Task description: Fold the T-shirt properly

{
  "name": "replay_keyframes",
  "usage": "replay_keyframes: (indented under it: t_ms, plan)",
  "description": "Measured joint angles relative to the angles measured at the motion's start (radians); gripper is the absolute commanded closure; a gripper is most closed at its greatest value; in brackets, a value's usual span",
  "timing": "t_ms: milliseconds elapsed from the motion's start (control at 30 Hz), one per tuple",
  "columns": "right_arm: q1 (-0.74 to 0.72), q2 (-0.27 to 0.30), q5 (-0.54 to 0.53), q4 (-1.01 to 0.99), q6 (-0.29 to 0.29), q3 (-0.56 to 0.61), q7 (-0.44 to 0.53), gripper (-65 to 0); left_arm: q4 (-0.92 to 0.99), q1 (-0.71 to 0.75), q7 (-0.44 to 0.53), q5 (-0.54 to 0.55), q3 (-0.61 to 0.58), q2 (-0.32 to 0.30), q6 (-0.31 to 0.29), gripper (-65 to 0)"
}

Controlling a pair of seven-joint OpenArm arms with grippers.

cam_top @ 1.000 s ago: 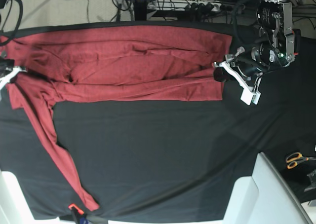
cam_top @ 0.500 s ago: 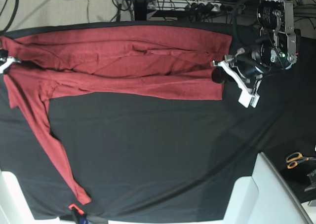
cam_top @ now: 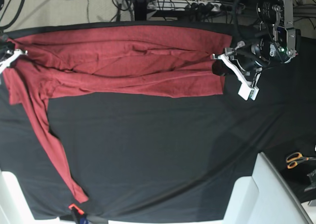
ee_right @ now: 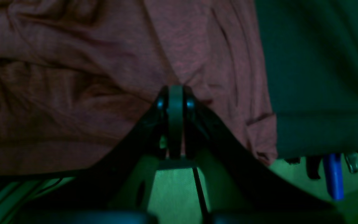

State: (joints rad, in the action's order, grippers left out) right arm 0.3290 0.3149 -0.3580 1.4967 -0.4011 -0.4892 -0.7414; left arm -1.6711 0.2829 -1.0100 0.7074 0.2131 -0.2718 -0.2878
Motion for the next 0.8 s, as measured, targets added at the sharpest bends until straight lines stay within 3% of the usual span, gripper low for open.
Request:
replay_keyframes:
  t_ms: [733,800]
  plan:
    - [0.004,0.000,0.003,-0.003,0.000,0.000,0.000,0.0,0.047,-0.003,0.004,-0.004,-0.007,0.000,0.000,0.0]
    - [0.004,0.000,0.003,-0.003,0.000,0.000,0.000,0.0,0.050,0.001,0.047,-0.003,-0.008,0.000,0.000,0.0]
